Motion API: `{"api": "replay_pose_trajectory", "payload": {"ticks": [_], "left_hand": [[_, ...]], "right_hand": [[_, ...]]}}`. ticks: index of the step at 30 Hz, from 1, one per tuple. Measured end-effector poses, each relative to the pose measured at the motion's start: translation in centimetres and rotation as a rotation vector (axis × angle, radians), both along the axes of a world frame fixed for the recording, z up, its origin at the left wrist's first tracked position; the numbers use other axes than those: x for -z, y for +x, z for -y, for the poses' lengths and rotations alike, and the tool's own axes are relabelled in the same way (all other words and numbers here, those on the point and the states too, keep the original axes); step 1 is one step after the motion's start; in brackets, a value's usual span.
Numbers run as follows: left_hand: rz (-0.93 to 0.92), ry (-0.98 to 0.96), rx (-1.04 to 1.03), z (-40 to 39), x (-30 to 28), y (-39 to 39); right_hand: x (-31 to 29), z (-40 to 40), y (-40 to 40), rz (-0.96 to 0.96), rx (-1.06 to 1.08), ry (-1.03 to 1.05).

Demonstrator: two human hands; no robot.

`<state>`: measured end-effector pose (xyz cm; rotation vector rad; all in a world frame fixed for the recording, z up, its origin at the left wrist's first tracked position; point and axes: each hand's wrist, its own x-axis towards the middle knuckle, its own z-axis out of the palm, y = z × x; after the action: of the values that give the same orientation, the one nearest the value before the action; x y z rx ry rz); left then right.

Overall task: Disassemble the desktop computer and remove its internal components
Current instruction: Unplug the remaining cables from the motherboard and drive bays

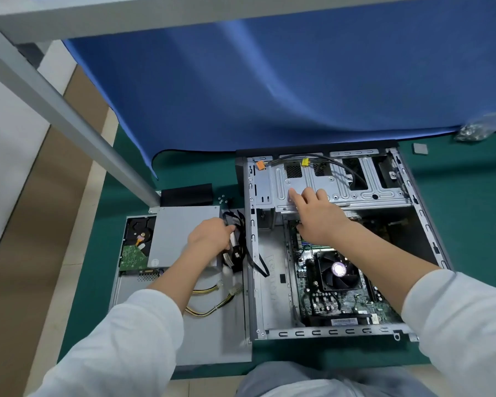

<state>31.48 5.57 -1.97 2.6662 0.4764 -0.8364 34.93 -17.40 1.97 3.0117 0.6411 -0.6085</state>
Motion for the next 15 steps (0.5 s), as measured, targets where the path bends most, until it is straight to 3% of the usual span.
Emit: {"api": "replay_pose_trajectory", "payload": {"ticks": [8, 12, 15], "left_hand": [[-0.021, 0.258, 0.128, 2.9, -0.6, -0.8], [-0.124, 0.044, -0.016, 2.2, -1.2, -0.2], [-0.117, -0.175, -0.169, 1.2, -1.6, 0.3]], "right_hand": [[0.2, 0.3, 0.2, -0.018, -0.009, 0.011], [0.2, 0.4, 0.5, -0.058, 0.004, 0.068], [0.0, 1.2, 0.5, -0.093, 0.043, 0.225]]}}
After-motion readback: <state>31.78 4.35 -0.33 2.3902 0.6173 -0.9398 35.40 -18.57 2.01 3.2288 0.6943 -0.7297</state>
